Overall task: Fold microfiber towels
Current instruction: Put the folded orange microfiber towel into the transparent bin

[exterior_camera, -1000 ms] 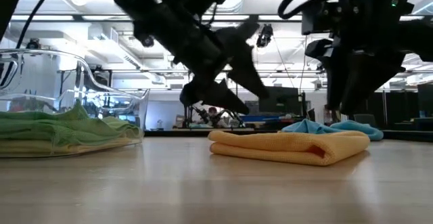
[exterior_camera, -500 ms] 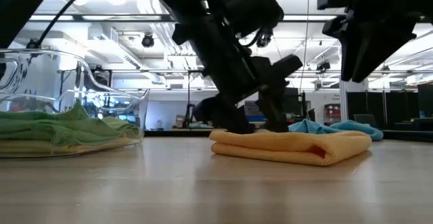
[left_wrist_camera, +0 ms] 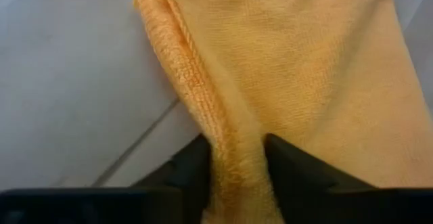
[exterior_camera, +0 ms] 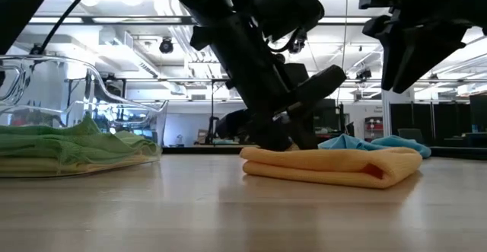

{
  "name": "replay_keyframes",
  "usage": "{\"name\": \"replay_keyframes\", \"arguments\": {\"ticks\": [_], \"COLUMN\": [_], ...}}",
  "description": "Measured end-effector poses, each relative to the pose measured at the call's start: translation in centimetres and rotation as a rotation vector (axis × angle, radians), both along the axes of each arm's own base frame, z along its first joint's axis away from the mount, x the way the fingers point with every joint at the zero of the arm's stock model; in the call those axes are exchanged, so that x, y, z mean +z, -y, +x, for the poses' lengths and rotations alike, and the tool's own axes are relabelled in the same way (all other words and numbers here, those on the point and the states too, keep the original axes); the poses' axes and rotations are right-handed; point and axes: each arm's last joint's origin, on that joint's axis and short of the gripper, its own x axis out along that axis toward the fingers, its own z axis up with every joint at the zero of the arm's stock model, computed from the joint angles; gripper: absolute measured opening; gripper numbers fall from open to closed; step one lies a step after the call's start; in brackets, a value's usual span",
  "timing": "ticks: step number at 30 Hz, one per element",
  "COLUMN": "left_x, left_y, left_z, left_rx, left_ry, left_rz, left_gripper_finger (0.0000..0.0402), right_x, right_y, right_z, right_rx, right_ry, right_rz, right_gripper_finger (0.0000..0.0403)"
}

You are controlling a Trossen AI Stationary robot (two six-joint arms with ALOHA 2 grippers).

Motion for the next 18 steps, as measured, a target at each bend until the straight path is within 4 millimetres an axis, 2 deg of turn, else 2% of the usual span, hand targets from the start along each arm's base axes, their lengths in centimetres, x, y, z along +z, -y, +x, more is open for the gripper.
{"name": "replay_keyframes", "arguments": {"ticks": [3,5,8,12,18], "left_x": [-0.1,-0.1,0.5,2.3,5.5], "left_y": [0.2,0.2,0.1,0.0,0.0], "left_z": [-0.1,-0.1,-0.1,-0.5,-3.3], "left_rx": [0.005,0.007,-0.005,0.004,0.097], "left_ry": [0.002,0.001,0.004,0.01,-0.126], "left_rz": [0.018,0.035,0.048,0.052,0.013], "left_gripper_finger": [0.004,0.0012,0.0007,0.0003,0.0002], "right_x": [0.0,0.0,0.0,0.0,0.0], "right_y": [0.0,0.0,0.0,0.0,0.0], "right_z": [0.0,0.0,0.0,-0.1,-0.1], "right_rx": [0.014,0.016,0.016,0.016,0.038], "right_ry": [-0.002,-0.003,-0.005,-0.008,-0.016], "right_rz": [-0.01,-0.01,-0.011,-0.012,-0.02], "right_gripper_finger": [0.0123,0.0123,0.0123,0.0123,0.0123]}}
